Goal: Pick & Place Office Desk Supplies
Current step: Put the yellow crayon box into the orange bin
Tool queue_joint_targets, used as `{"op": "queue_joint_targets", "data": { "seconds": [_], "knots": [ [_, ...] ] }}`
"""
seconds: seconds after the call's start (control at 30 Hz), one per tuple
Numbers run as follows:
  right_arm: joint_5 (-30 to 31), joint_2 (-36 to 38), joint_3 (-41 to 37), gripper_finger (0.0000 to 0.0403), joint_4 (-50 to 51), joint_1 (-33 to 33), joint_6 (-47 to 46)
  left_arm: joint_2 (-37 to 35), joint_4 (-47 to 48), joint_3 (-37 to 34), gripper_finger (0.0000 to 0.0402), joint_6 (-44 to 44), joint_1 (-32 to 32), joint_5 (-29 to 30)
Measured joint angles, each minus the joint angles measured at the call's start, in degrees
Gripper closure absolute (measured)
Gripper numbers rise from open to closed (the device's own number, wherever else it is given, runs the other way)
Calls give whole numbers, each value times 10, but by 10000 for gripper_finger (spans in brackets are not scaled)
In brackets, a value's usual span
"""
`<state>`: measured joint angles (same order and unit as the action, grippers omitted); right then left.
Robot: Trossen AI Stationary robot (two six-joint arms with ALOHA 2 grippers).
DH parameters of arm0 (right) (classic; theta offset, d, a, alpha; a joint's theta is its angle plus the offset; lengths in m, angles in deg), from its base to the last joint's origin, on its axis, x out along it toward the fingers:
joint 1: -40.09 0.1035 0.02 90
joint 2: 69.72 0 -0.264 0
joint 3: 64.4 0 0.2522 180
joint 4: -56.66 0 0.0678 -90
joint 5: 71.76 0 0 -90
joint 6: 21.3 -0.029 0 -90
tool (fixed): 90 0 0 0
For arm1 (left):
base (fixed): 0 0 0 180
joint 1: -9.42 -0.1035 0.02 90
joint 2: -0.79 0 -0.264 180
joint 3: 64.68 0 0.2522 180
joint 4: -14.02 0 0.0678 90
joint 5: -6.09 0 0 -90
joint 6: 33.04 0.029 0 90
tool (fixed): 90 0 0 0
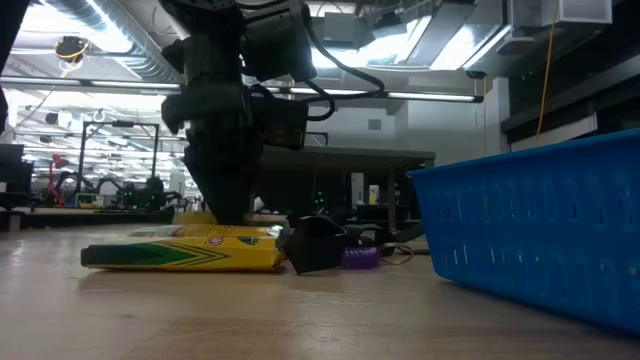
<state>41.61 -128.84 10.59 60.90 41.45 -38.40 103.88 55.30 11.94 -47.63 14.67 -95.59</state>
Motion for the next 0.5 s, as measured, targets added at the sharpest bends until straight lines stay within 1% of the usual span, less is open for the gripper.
{"op": "queue_joint_targets", "data": {
  "seconds": [0.1, 0.27, 0.4, 0.5],
  "knots": [
    [1, 0, 0, 259, 0, -4, 0, -25, -3, 0, 347, -25, -17, -39],
    [2, 0, 0, 259, 0, -6, 2, -79, -5, 0, 339, -61, -43, -106],
    [2, 0, 0, 259, 2, -6, 6, -141, 3, 0, 334, -70, -57, -133],
    [2, 0, 0, 260, 2, -6, 11, -195, 35, 0, 336, -69, -58, -135]
  ]
}}
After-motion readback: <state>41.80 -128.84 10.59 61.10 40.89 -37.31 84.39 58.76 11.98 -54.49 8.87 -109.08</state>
